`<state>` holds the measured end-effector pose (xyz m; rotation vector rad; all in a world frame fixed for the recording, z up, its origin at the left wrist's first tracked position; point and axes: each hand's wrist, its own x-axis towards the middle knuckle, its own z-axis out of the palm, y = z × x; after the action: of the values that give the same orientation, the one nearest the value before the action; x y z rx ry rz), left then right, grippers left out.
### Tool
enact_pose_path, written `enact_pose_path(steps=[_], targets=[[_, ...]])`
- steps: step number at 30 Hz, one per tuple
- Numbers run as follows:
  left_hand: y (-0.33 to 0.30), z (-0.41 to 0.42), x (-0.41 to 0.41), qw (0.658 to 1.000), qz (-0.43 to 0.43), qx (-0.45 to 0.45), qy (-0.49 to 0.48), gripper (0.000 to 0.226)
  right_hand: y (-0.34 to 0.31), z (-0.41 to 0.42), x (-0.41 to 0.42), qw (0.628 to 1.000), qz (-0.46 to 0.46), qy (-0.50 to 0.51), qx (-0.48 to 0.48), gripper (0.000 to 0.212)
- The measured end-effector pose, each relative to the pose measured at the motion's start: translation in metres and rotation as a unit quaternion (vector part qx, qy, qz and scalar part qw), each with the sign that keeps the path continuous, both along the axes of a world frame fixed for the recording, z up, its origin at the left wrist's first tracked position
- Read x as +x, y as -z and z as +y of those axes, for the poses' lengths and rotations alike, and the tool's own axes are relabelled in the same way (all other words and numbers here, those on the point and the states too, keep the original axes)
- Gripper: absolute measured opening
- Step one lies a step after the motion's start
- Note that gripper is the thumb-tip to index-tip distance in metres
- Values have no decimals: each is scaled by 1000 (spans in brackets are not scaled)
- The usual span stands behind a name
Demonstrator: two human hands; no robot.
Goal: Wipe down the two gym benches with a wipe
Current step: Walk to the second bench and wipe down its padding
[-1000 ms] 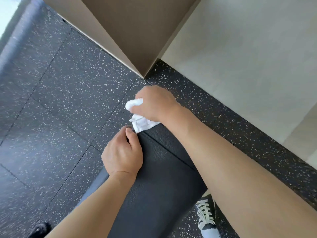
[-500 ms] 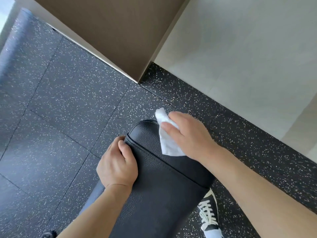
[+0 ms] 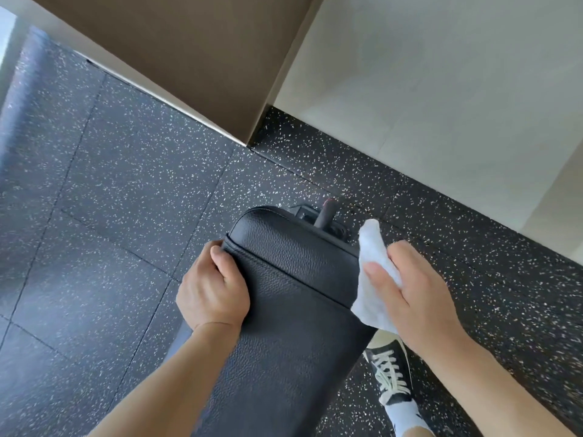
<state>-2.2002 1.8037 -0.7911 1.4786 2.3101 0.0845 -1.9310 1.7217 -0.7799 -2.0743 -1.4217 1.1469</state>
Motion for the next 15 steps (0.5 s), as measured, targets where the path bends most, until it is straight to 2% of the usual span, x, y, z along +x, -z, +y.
enact_pose_path(steps=[3, 5, 7, 9, 11, 15], targets=[[1, 0, -3, 1000, 8, 10, 4, 61, 5, 42, -14, 998, -19, -54, 13, 42], [3, 0, -5, 1000, 17, 17, 2, 60, 12, 75, -23, 996, 46, -74, -3, 46], [5, -1, -5, 1000, 21, 21, -6, 57, 16, 91, -26, 990, 135, -35, -27, 47], [5, -1, -5, 1000, 25, 10, -10, 49, 13, 75, -23, 986, 166, 17, -18, 47], [3, -1, -3, 1000, 22, 7, -5, 44, 6, 42, -20, 993, 102, 49, 46, 42], [0, 0, 1, 999, 28, 22, 2, 46, 6, -23, -38, 982, -51, 110, 146, 15]])
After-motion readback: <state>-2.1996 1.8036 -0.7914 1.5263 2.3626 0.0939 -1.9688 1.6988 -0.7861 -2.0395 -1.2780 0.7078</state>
